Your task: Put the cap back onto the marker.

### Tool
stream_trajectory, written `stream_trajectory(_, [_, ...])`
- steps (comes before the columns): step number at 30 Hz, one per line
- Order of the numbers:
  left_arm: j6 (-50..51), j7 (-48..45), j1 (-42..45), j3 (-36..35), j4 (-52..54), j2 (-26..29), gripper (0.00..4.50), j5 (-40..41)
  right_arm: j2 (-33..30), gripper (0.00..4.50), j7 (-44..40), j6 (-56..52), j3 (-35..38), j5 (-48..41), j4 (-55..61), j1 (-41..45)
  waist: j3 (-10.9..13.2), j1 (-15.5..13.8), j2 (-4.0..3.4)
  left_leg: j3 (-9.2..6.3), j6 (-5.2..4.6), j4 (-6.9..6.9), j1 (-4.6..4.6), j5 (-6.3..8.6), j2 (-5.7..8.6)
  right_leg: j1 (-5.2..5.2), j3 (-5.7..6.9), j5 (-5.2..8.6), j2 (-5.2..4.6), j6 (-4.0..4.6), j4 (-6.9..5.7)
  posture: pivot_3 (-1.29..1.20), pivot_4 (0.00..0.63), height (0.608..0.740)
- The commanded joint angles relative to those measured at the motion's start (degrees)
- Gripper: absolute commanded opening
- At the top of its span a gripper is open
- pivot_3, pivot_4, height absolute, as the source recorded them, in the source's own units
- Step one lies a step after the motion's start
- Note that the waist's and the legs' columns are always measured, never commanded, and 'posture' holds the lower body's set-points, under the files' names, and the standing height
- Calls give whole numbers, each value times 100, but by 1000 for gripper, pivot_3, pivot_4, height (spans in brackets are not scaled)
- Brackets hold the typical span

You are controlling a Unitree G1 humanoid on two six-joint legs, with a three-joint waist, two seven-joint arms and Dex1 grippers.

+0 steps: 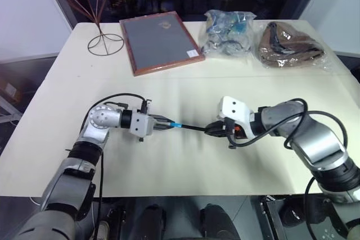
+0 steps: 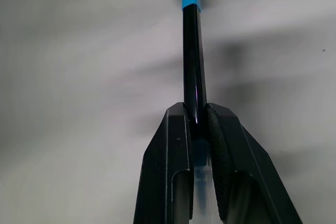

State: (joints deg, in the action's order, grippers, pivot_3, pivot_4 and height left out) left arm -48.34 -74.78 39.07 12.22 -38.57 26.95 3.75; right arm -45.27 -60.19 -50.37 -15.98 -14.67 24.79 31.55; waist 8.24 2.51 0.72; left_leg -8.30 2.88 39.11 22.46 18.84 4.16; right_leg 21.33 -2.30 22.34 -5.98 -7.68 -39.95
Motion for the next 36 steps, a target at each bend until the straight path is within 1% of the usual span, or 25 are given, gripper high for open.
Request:
stream_trajectory(1, [-125,164,199,152,370,-255,0,95,337,57,-241,253,-284,-355,413,200,0,-2,0,0,0,0,0,0,0,0,0,0,0,0,0,0,150,740])
stream_trajectory(14, [262,198,92,45,245,-139,0,87,262,57,-279,347,-208,-292,288,227,0,0,0,0,0,0,0,0,0,0,0,0,0,0,0,0,150,740])
stream_trajectory(15, [293,210,85,34,248,-131,722,84,253,0,-284,356,-197,-288,273,229,0,-1,0,0,0,0,0,0,0,0,0,0,0,0,0,0,150,740])
stream_trajectory(16, [323,224,81,27,251,-118,940,73,243,0,-291,368,-188,-282,253,232,0,1,0,0,0,0,0,0,0,0,0,0,0,0,0,0,150,740])
stream_trajectory(17, [348,229,76,28,257,-102,1332,60,232,0,-298,388,-179,-273,230,236,0,3,0,0,0,0,0,0,0,0,0,0,0,0,0,0,150,740])
stream_trajectory(21, [467,247,-12,52,325,34,3300,-11,165,0,-329,497,-125,-251,87,261,1,4,2,-2,0,1,1,0,0,0,1,0,0,0,0,0,150,740])
stream_trajectory(23, [460,275,-85,69,395,117,4435,-21,109,0,-345,536,-86,-257,41,251,1,4,2,-1,0,0,1,0,0,1,1,0,0,0,0,0,150,740])
stream_trajectory(25, [561,323,-179,47,562,194,4479,36,14,0,-344,607,-32,-228,-23,210,1,2,2,-2,0,-1,1,0,0,2,1,0,0,0,0,0,150,740])
stream_trajectory(31, [1343,591,-627,-163,1377,464,4479,214,-331,0,-225,813,308,-180,-236,-82,1,-5,1,-5,0,-1,1,0,1,1,1,0,-2,0,0,0,150,740])
stream_trajectory(35, [2219,849,-947,-319,2050,552,4479,445,-432,0,-18,711,640,-255,-158,-318,1,2,1,-5,0,-2,1,0,0,2,0,0,-1,0,0,0,150,740])
stream_trajectory(36, [2639,960,-1023,-389,2284,556,4479,550,-451,0,159,620,752,-206,-105,-407,1,-5,1,-5,0,-2,1,0,0,1,0,0,-1,0,0,0,150,740])
